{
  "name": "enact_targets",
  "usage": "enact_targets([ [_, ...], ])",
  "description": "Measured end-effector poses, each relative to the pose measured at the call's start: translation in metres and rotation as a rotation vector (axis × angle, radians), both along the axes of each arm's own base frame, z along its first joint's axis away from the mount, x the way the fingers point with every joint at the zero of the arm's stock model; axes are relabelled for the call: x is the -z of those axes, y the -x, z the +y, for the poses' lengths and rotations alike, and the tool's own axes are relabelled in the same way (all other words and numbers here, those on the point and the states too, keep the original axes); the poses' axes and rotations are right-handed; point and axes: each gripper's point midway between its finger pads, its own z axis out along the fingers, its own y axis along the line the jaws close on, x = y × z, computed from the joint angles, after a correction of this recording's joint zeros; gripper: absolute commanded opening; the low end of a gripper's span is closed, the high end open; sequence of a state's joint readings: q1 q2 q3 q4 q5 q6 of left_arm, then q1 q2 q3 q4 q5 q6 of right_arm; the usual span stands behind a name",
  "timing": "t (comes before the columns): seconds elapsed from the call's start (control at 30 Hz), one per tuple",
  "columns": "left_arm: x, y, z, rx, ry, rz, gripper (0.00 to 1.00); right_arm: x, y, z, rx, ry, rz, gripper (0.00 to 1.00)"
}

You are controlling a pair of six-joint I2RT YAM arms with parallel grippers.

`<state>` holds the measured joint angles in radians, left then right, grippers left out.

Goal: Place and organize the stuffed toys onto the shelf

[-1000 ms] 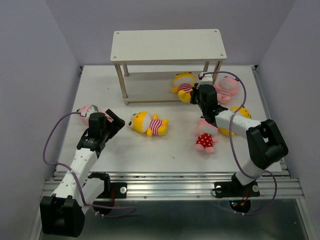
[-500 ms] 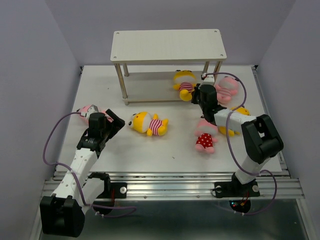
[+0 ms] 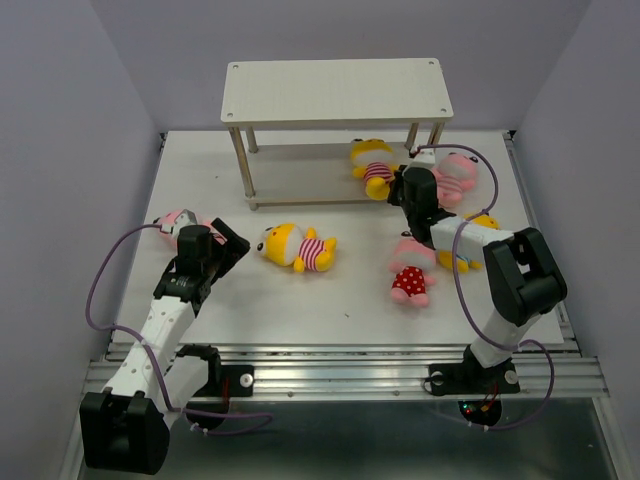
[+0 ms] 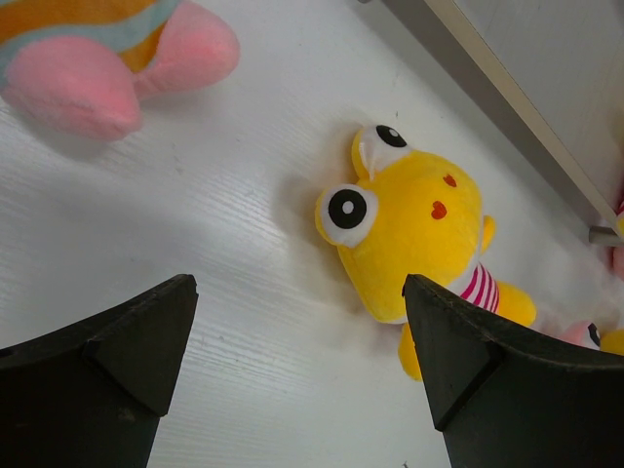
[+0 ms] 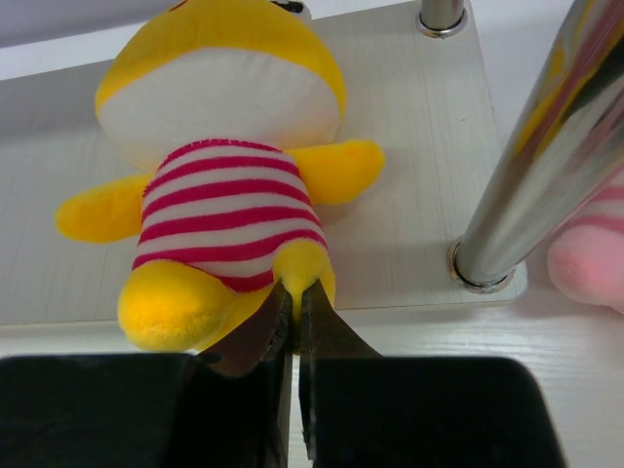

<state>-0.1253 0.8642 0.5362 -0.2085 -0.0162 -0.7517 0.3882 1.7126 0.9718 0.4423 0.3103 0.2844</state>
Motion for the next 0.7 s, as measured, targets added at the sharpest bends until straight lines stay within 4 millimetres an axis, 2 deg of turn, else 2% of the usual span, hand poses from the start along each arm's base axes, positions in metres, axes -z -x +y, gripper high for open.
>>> enact_targets([
  [0.43, 0.0000, 0.0000, 0.0000, 0.000, 0.000, 0.000, 0.99, -0.0007, -0.0015, -0.0089, 0.050, 0.001, -0.005, 0.02],
  [0.57, 0.0000, 0.0000, 0.0000, 0.000, -0.001, 0.000, 0.99, -0.0007, -0.0015, -0.0088, 0.050, 0.001, -0.005, 0.08],
  [0.63, 0.0000, 0.0000, 0.0000, 0.000, -0.001, 0.000, 0.99, -0.0007, -0.0015, -0.0086, 0.049, 0.001, -0.005, 0.19],
  [0.7, 0.0000, 0.0000, 0.0000, 0.000, -0.001, 0.000, 0.99, -0.0006, -0.0014, -0.0079, 0.045, 0.000, -0.004, 0.23],
])
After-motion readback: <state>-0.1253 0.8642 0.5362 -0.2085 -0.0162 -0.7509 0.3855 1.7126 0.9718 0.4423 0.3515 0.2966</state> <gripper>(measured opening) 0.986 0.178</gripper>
